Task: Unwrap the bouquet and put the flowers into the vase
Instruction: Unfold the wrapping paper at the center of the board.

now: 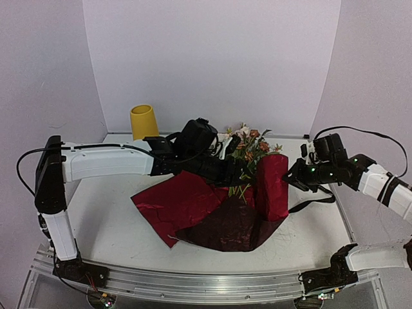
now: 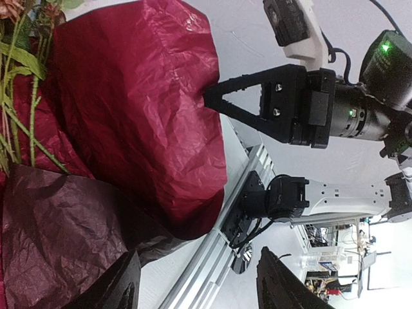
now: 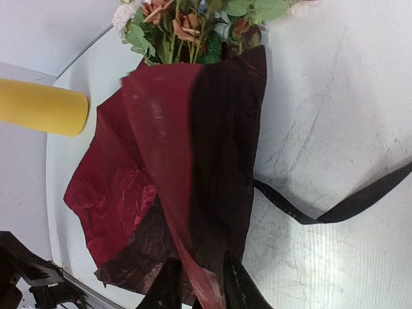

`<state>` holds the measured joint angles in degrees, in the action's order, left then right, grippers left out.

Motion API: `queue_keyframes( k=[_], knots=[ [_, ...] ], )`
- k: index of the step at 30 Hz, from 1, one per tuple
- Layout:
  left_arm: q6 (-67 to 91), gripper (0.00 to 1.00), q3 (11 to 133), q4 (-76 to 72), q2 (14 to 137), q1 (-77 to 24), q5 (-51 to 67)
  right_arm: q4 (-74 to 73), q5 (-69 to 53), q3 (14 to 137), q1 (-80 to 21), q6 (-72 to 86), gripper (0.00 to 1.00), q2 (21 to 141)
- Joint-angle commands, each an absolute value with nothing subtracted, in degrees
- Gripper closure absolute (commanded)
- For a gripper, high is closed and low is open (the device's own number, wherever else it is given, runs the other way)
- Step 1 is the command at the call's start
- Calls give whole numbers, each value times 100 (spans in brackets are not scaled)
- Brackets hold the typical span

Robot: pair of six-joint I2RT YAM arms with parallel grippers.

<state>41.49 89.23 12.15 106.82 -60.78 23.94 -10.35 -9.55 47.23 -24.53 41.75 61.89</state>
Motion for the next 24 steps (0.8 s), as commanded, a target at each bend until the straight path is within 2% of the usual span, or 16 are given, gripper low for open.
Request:
queue_keyframes(
  k=[1,6,9,12,13,15,17,21,24],
  knots=[
    [3935,38,8762,1510,10278,-6054,2014,-1662,-300,4987,-2484,4243,87,6165],
    [3912,37,8751,1635,10222,-5990,1810,-2538,776,4964,-2484,4606,97,6076],
    [3934,37,8753,1708,10231,-5930,1729,-2914,1188,4843,-2485,4816,96,5973],
    [3949,37,8761,1745,10248,-5891,1714,-3234,1545,4684,-2486,4931,82,5869],
    [3934,37,8772,1757,10250,-5887,1714,-3318,1642,4666,-2485,4961,70,5855],
    [3910,37,8794,1795,10266,-5871,1701,-3480,1770,4665,-2480,4967,32,5836],
    [3882,37,8811,1848,10275,-5849,1659,-3538,1815,4713,-2479,4864,18,5773],
    [3868,37,8897,2302,10283,-5813,1134,-3270,1552,4862,-2482,4328,17,5534],
    [3833,34,8960,2544,10275,-5806,743,-2899,1182,4891,-2482,3914,23,5371]
  ],
)
